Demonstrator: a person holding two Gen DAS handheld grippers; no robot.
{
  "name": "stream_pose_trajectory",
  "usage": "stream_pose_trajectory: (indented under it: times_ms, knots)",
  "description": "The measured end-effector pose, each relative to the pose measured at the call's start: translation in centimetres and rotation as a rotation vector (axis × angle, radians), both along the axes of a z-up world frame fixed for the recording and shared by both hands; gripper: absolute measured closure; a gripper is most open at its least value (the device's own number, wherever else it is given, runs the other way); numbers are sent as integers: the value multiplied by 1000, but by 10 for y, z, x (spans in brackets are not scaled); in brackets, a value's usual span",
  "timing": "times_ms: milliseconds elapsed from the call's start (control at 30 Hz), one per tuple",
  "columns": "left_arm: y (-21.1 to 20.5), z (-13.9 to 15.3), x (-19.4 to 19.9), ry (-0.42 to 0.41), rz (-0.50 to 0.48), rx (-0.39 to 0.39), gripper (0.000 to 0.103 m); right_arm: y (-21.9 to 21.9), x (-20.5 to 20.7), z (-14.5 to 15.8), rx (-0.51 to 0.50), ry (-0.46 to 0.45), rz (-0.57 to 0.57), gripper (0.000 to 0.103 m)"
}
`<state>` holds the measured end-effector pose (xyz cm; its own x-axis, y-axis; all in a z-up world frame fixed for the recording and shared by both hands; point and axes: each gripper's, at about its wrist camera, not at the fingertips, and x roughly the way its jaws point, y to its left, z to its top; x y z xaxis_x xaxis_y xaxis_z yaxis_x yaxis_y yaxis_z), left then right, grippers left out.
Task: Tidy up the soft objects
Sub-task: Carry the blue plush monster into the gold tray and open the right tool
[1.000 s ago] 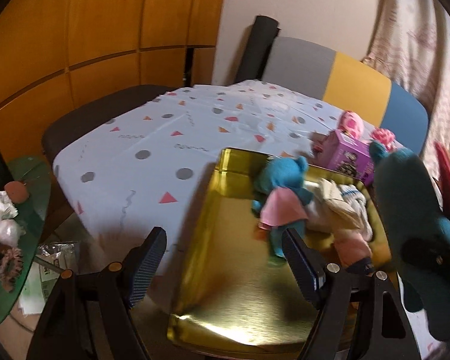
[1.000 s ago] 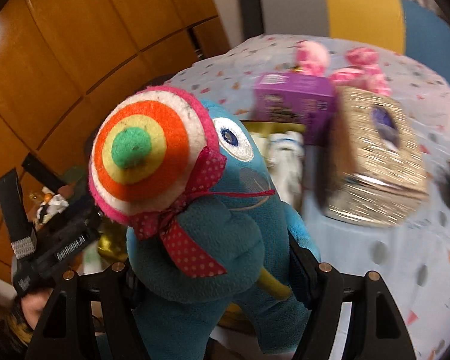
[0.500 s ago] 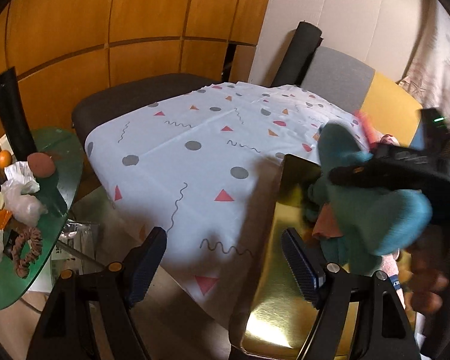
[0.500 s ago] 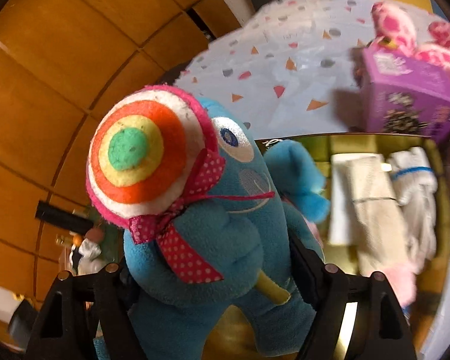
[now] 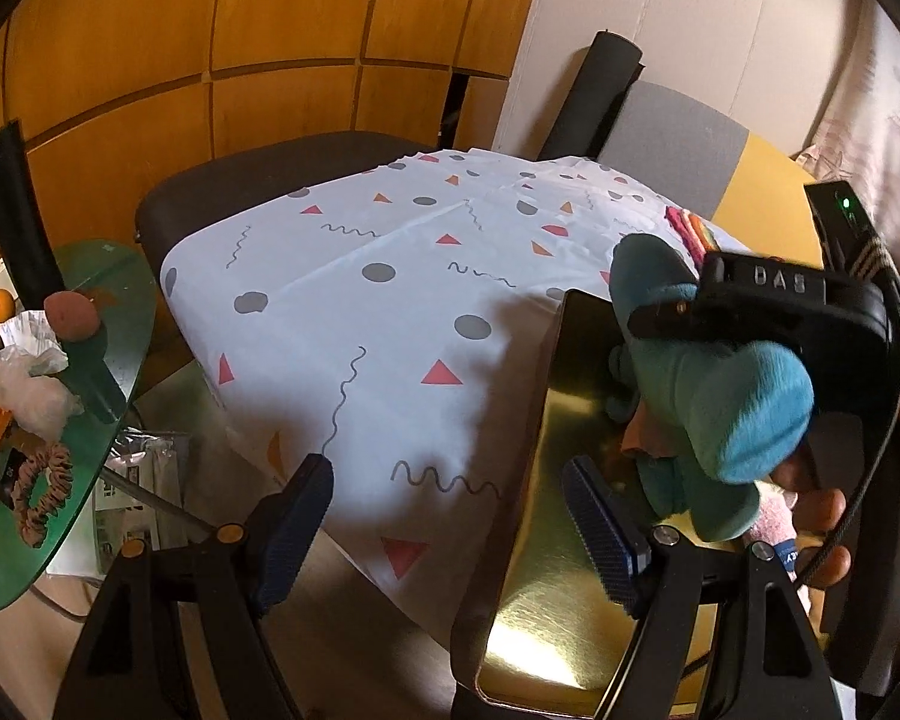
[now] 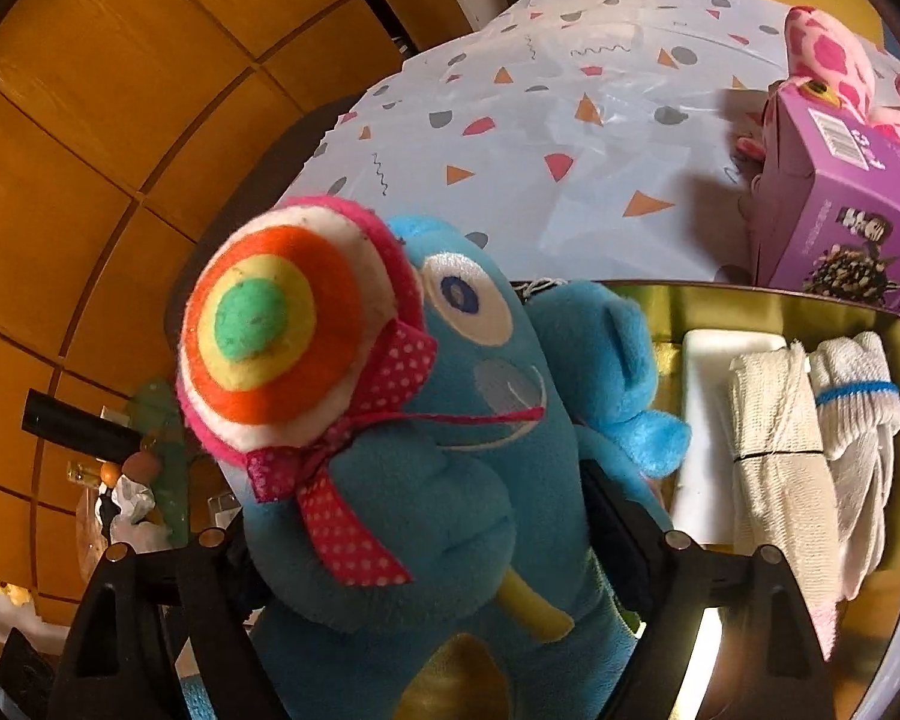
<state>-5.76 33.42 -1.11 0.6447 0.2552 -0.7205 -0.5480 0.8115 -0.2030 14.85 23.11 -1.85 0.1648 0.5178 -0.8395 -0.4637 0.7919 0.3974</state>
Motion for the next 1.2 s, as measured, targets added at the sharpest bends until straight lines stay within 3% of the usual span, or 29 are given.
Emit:
stream_pose_trajectory:
  times_ms: [267, 533, 833, 867, 933, 1000, 1067, 1133, 1200]
  knots:
    - [-4, 1, 0, -5, -14, 3, 24, 1, -7, 23, -51, -100, 13, 15]
    - [0, 2, -2, -10, -3, 2, 24, -10, -11, 49, 73, -150, 9, 15]
    - [5, 1, -2, -6, 26, 10, 23, -11, -39, 39, -54, -223, 104, 15]
    - [5, -1, -2, -2, 25, 10, 22, -14, -39, 36, -47, -207, 110, 15]
    - [2, -2, -2, 6, 18, 3, 22, -26, -22, 31, 128, -21, 77, 15]
    - [0, -1, -2, 5, 8, 5, 22, -42, 9, 27, 332, 195, -51, 15]
    - [-1, 1, -2, 0, 3, 7, 22, -48, 26, 22, 343, 300, -117, 15]
    - [0, 1, -2, -3, 10, 8, 22, -56, 30, 27, 360, 302, -105, 15]
    - [2, -2, -1, 4, 14, -1, 22, -62, 19, 36, 269, 188, -45, 15]
